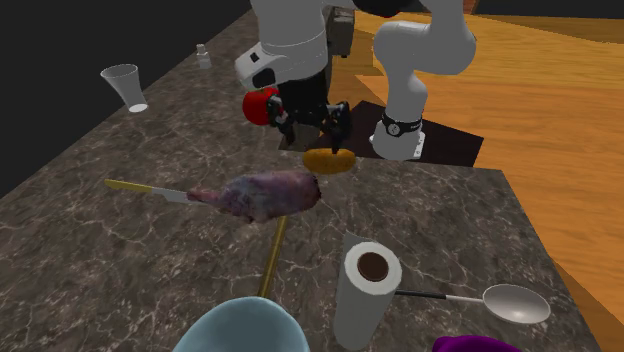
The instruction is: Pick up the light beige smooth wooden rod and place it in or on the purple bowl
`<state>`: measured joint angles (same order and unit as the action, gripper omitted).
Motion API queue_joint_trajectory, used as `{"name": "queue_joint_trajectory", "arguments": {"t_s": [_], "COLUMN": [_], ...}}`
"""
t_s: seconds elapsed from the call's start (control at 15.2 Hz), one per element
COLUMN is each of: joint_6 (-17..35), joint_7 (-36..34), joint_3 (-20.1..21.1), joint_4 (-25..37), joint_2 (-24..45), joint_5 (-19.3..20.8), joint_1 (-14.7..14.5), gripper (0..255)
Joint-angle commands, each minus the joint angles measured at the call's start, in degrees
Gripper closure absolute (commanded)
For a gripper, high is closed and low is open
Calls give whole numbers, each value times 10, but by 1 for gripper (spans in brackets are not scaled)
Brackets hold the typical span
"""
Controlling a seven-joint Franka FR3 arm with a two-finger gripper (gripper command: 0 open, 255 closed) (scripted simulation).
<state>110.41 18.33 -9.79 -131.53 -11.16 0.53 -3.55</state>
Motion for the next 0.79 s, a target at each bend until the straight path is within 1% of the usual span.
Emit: {"name": "queue_joint_trajectory", "arguments": {"t_s": [0.0,0.33,0.73], "joint_6": [27,73,105], "joint_7": [23,82,144], "joint_3": [-2,-1,12], "joint_4": [20,90,197], "joint_2": [45,155,285], "joint_5": [-9,-26,-43], "joint_1": [-5,-9,-7], "gripper": [0,0,0]}}
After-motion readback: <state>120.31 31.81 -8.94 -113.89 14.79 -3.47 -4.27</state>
